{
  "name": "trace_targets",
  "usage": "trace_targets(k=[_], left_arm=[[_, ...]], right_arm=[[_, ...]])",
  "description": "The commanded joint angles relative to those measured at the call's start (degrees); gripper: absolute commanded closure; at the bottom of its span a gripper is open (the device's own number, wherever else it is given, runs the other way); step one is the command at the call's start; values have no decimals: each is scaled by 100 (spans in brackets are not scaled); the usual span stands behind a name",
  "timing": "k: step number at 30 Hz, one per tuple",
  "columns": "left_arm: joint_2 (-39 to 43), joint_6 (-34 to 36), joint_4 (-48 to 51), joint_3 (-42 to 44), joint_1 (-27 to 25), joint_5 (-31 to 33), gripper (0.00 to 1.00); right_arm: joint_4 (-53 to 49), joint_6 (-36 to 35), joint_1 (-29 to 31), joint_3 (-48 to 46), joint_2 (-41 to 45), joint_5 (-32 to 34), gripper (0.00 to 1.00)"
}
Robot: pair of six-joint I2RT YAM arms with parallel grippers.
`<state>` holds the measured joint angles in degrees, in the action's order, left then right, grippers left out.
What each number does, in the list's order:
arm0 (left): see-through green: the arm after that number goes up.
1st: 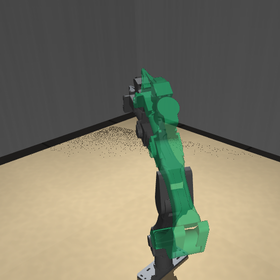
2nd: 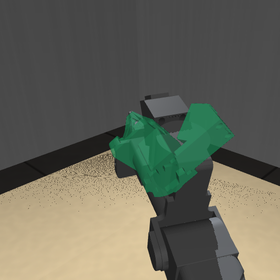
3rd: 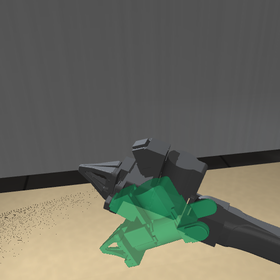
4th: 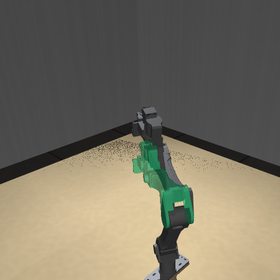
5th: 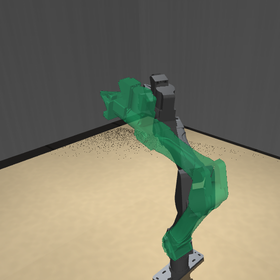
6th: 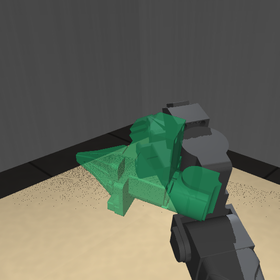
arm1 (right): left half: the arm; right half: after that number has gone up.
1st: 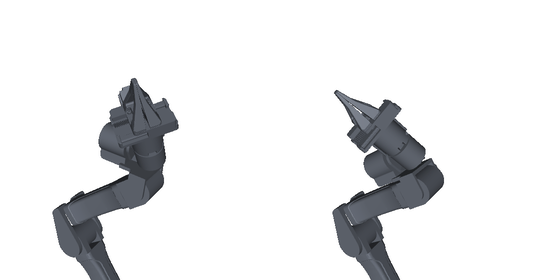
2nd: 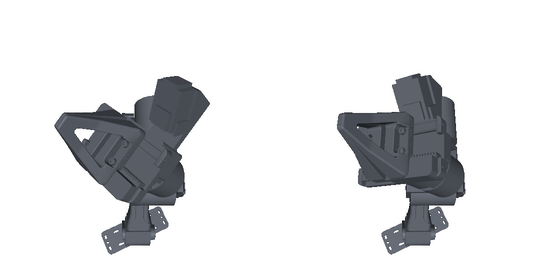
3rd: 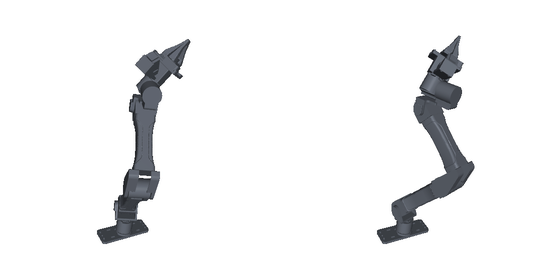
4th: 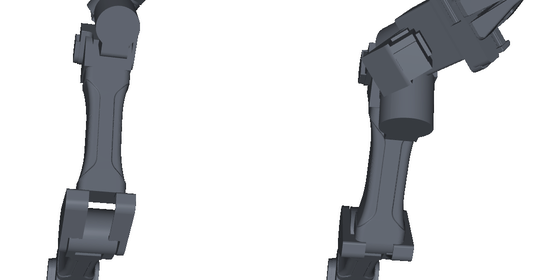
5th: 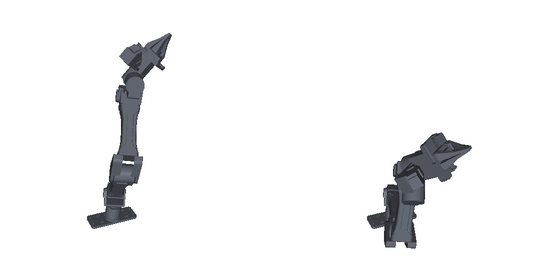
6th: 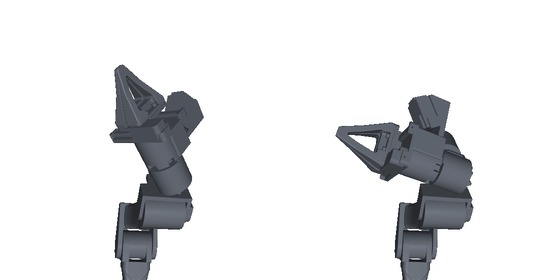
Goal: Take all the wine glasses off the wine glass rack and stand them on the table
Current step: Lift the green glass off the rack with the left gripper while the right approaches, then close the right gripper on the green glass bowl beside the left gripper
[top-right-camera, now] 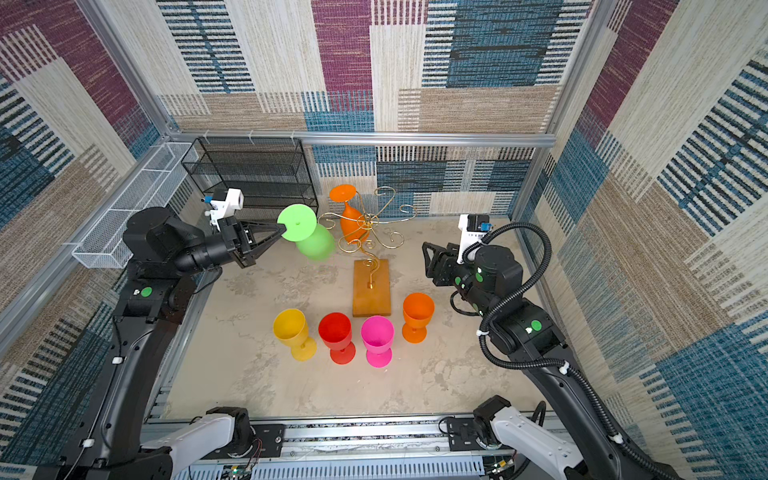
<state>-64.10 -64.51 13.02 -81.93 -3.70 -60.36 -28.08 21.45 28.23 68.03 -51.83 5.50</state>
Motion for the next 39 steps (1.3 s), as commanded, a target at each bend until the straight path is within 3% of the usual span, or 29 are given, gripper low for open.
trace_targets(k=[1, 4, 15, 20, 27, 33, 39], left_arm=[[31, -73, 26, -387, 24, -195, 100], [-34, -224, -146, -718, 26, -203, 100], [-347, -1991, -3049, -602, -168, 90, 100], [-464, -2248, -3978, -350, -667, 502, 100], [-1215, -3943, -7096, 86, -1299, 1118, 100], [-1609, -4207, -7628, 306, -1621, 1424, 100], [-2077, -4664, -8237, 305, -1942, 1661, 100]], right_arm=[[741, 95, -4, -36, -59, -277, 34], [1080, 89, -10, -87, -133, -451, 35], [3214, 275, -119, -539, -389, -1904, 39], [4230, 816, -292, -639, -748, -2877, 37], [6549, 2143, -872, -1241, -1159, -4173, 36], [8269, 3014, -1218, -1698, -1363, -4707, 35], [8489, 2954, -1306, -1688, -1456, -4745, 34]])
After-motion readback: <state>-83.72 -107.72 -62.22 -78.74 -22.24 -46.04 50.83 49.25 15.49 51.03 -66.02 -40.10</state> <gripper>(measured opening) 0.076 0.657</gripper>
